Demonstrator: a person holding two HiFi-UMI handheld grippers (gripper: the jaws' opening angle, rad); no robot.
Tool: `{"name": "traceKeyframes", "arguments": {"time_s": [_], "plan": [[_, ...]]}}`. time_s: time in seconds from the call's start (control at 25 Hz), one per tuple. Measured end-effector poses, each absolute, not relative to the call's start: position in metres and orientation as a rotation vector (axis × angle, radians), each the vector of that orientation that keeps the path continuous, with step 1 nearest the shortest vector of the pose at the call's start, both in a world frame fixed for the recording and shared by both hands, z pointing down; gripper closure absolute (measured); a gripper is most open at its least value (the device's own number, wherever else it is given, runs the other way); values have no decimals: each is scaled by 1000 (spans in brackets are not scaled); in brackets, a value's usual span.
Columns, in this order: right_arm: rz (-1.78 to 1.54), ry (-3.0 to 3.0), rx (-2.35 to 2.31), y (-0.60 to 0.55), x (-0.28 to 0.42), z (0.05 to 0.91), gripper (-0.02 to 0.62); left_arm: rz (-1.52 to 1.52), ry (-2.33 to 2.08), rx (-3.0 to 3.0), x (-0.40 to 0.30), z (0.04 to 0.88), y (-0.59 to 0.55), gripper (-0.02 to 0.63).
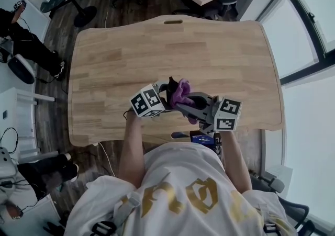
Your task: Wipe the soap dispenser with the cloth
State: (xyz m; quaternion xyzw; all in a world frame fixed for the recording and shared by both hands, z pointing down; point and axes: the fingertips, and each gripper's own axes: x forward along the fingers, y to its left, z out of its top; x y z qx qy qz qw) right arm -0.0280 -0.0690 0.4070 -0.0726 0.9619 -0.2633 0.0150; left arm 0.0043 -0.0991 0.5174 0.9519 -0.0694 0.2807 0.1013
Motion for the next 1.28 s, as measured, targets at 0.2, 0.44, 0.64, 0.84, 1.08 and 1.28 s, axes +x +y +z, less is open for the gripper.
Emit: {"name": "traceKeyframes", "arguments": {"time_s": [0.2,0.44,0.64,0.84,1.08,1.28], "plan": [[-770,3051,-174,-63,-37,410,541,815,-222,2801,4,515,-103,265],[-789,3002,-264,-80,-18,413,541,777,-230,2808,2,506,-106,265],[-759,2980,-299,-87,-14,411,541,768,-226,2814,4,503,-109,265],[-782,2938,-374,-91,-10,418,541,792,-240,2800,-3,510,-106,265],[-810,2842,-510,-107,5,422,541,806,-238,2794,-3,513,-104,265],[-806,2792,-698,-133,14,426,541,822,-217,2803,-2,511,-100,265]]}}
